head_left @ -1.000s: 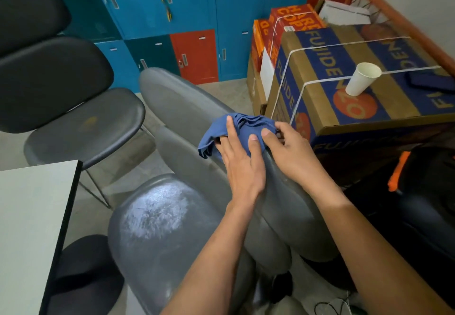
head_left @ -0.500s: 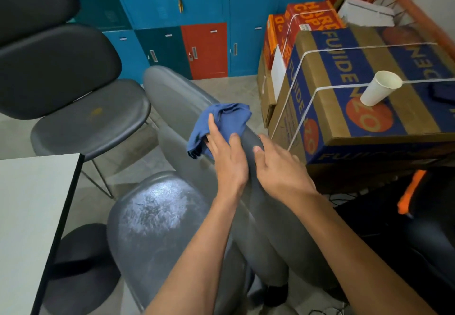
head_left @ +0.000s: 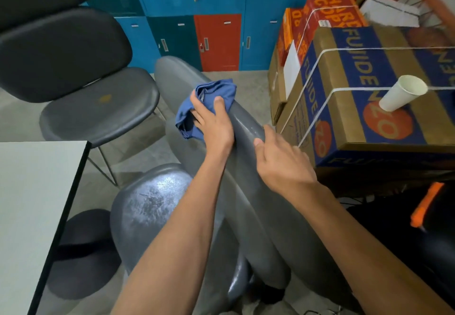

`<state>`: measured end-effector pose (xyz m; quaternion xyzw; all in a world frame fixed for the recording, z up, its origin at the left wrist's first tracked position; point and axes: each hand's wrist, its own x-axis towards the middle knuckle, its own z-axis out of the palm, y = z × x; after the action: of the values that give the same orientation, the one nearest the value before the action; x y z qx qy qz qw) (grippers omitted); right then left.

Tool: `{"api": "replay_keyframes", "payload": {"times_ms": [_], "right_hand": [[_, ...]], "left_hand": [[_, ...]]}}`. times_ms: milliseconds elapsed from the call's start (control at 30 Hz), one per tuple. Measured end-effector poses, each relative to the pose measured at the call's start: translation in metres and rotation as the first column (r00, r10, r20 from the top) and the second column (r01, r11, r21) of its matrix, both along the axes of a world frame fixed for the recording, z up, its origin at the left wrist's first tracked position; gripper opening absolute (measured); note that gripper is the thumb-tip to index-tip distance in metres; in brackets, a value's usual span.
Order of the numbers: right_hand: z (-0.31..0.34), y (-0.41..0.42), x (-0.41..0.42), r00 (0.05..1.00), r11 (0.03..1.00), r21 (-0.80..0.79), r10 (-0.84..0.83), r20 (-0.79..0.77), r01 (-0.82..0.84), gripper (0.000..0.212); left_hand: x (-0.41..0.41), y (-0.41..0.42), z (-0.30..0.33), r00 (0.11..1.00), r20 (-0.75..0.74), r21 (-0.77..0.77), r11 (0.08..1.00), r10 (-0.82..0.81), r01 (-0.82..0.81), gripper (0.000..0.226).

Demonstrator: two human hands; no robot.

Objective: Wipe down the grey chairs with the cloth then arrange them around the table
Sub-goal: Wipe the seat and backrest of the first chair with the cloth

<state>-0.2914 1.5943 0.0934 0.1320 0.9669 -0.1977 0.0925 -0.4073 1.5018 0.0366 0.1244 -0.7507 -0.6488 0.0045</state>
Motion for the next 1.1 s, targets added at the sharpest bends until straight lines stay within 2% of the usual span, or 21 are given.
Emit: {"api": "replay_keyframes", "payload": {"times_ms": [133, 267, 433, 533, 633, 700, 800, 900, 967, 1033, 1100], "right_hand": [[-0.001, -0.005, -0.008, 1.000, 0.999, 0.034, 0.006, -0.003, -0.006, 0.050], [-0.004, -0.012, -0.019, 0.999, 0.996, 0.094, 0.016, -0.036, -0.013, 0.049], [-0.013, -0.014, -0.020, 0.996, 0.975, 0.220, 0.026, -0.083, -0.007, 0.052], [-0.019, -0.012, -0.020, 0.989, 0.944, 0.331, 0.051, -0.141, -0.002, 0.049], [-0.024, -0.013, -0.016, 0.963, 0.864, 0.502, 0.101, -0.251, 0.040, 0.046], [-0.026, -0.014, -0.015, 0.955, 0.858, 0.512, 0.108, -0.277, 0.051, 0.049], [-0.030, -0.016, -0.015, 0.925, 0.858, 0.514, 0.191, -0.329, 0.006, 0.052], [-0.036, -0.016, -0.013, 0.887, 0.830, 0.550, 0.321, -0.332, -0.094, 0.051], [-0.038, -0.015, -0.013, 0.882, 0.803, 0.574, 0.378, -0.283, -0.160, 0.053], [-0.039, -0.014, -0.013, 0.878, 0.776, 0.591, 0.421, -0.226, -0.220, 0.057], [-0.038, -0.013, -0.013, 0.875, 0.763, 0.601, 0.437, -0.210, -0.237, 0.060]], "left_hand": [[0.035, -0.001, -0.006, 0.999, -0.021, 0.033, 0.998, -0.046, 0.047, 0.060], [0.059, -0.012, -0.024, 0.994, 0.034, 0.042, 0.994, -0.102, 0.100, 0.060], [-0.024, -0.034, -0.018, 0.992, 0.102, 0.093, 0.992, 0.074, -0.083, 0.057], [-0.041, -0.032, -0.009, 0.998, 0.000, 0.068, 0.996, 0.066, -0.066, 0.055], [0.010, -0.021, -0.024, 0.982, -0.171, -0.027, 0.996, -0.085, 0.082, 0.047], [0.041, -0.024, -0.043, 0.957, -0.233, -0.055, 0.985, -0.171, 0.163, 0.045], [0.025, -0.038, -0.059, 0.955, -0.220, -0.078, 0.979, -0.200, 0.187, 0.049], [-0.027, -0.050, -0.046, 0.992, -0.116, -0.005, 0.998, -0.059, 0.058, 0.053], [-0.053, -0.053, -0.034, 0.992, -0.126, 0.011, 1.000, 0.001, 0.000, 0.053], [-0.047, -0.048, -0.027, 0.978, -0.204, -0.021, 0.999, -0.049, 0.046, 0.052], [-0.007, -0.039, -0.041, 0.933, -0.302, -0.088, 0.980, -0.195, 0.176, 0.050]]}}
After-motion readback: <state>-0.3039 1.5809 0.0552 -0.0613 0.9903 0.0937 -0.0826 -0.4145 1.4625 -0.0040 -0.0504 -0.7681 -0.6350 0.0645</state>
